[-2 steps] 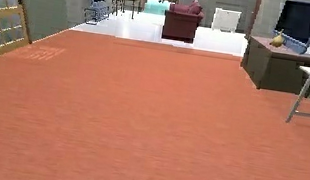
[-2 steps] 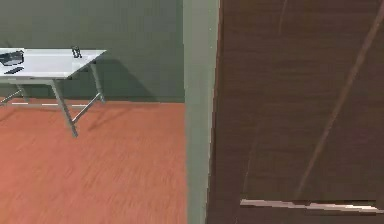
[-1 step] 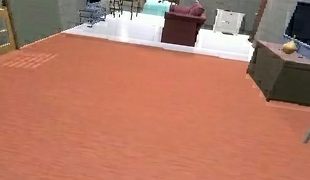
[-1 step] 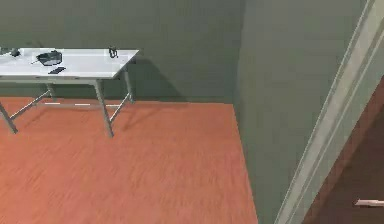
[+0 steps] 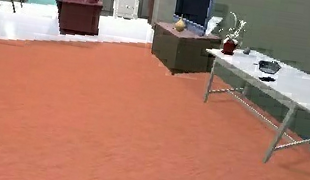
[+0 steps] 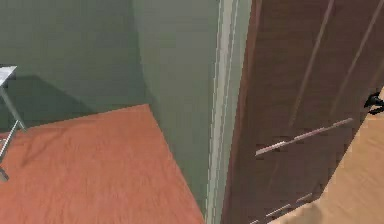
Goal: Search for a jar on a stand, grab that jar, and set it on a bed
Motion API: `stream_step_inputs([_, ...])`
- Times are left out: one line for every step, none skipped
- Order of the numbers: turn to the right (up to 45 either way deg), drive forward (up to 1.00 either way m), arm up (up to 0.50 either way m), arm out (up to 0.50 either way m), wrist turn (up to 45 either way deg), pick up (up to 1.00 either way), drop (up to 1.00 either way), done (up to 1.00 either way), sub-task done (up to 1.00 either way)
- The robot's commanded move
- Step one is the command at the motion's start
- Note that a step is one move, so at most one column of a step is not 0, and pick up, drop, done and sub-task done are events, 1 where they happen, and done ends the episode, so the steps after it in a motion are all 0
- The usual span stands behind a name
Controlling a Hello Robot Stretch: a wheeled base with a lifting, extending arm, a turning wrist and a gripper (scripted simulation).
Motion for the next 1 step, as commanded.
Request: stream_step_inputs([0.0, 1.0, 0.0, 0.0, 0.0, 0.0, 0.0, 0.0, 0.0])
